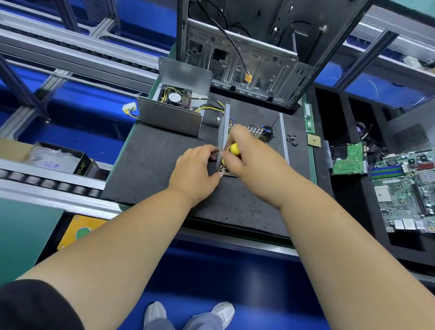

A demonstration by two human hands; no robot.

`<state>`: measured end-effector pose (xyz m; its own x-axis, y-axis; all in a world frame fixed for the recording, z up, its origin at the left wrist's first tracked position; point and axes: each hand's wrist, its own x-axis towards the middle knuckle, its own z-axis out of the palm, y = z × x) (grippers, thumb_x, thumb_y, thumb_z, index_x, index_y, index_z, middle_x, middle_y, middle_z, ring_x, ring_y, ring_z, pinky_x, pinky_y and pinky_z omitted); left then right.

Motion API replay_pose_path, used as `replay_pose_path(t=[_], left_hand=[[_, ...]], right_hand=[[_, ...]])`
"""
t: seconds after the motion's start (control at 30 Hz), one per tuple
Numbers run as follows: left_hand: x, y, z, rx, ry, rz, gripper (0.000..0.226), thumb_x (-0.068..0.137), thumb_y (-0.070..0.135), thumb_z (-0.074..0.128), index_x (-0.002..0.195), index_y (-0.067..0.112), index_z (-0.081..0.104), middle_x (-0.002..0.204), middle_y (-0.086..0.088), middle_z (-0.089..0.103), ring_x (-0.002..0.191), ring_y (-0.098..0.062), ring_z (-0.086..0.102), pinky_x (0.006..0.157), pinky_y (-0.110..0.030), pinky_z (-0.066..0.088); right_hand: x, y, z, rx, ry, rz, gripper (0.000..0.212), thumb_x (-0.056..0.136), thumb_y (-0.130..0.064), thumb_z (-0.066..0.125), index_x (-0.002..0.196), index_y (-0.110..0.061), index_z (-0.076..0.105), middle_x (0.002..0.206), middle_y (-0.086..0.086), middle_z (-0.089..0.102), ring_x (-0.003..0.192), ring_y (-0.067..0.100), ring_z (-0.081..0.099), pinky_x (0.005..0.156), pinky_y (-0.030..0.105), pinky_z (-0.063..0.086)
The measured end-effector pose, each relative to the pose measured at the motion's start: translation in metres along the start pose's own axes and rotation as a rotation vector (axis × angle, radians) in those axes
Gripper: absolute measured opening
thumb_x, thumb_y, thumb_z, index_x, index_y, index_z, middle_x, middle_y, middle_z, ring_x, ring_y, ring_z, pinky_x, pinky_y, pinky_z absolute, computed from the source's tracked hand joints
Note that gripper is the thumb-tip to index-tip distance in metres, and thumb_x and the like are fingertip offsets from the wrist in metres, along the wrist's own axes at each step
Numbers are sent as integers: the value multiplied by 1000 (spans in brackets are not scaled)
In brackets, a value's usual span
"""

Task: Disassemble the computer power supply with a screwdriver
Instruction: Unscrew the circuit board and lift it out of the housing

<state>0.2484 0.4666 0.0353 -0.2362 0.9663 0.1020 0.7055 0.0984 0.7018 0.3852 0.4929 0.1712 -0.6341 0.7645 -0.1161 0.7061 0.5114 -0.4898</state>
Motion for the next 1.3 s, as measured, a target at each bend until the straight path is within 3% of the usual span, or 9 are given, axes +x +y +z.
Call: replay_pose_path(t=[0.13,0.33,0.43,0.53,0.87,0.97,1.1,1.17,1.3], left_hand=[[1,-1,0,5,-11,0,46,82,31,71,124,22,55,114,9,60,110,-19,50,98,-39,41],[1,-2,2,7,-6,-4,50,82,34,74,127,25,53,113,12,60,111,-17,50,100,-38,40],[2,-3,3,9,-3,-4,49,82,34,74,126,25,53,112,13,60,110,-17,51,100,-37,39],[2,-4,3,6,-10,-6,50,82,34,73,127,26,53,114,13,60,111,-16,50,100,-36,39],[2,-3,1,22,-12,18,43,81,32,71,121,23,55,103,16,53,108,-19,51,96,-37,41],[2,-3,1,21,-27,11,44,83,33,71,123,24,53,109,13,55,110,-18,49,97,-35,38],[2,-4,1,10,-21,3,44,84,34,71,123,27,54,116,12,58,113,-18,48,100,-34,36],[2,-3,1,2,-23,-3,46,84,33,72,125,25,53,115,12,59,113,-18,48,101,-37,37],[1,-2,0,0,-25,-1,50,83,33,73,128,24,53,116,11,60,113,-18,49,102,-39,39]], right_hand=[[0,-1,-6,-26,-26,28,19,100,-31,50,105,-16,40,75,0,53,66,20,50,53,32,31],[7,5,-12,-257,146,108,24,103,-39,43,111,-18,51,87,3,64,82,29,57,62,35,40],[8,2,-2,-402,226,114,40,102,-54,36,105,-18,52,78,0,59,74,28,54,57,34,33],[10,0,5,-461,260,99,34,104,-47,37,106,-15,50,76,2,57,69,29,49,56,35,28],[0,-5,1,-106,86,-121,10,92,-6,52,101,-7,51,89,-1,49,86,22,41,74,33,27],[0,0,-5,-126,64,-168,11,93,-15,55,104,-11,56,91,-7,50,87,14,39,82,35,34],[2,0,-8,-356,157,-96,39,100,-50,45,113,-13,53,84,-2,62,79,26,52,74,38,37],[3,0,-4,-399,199,-45,38,102,-46,42,113,-11,48,84,6,66,77,32,57,63,38,33],[1,4,-2,-126,211,55,25,100,-35,53,103,-13,41,78,1,58,68,24,50,54,36,29]])
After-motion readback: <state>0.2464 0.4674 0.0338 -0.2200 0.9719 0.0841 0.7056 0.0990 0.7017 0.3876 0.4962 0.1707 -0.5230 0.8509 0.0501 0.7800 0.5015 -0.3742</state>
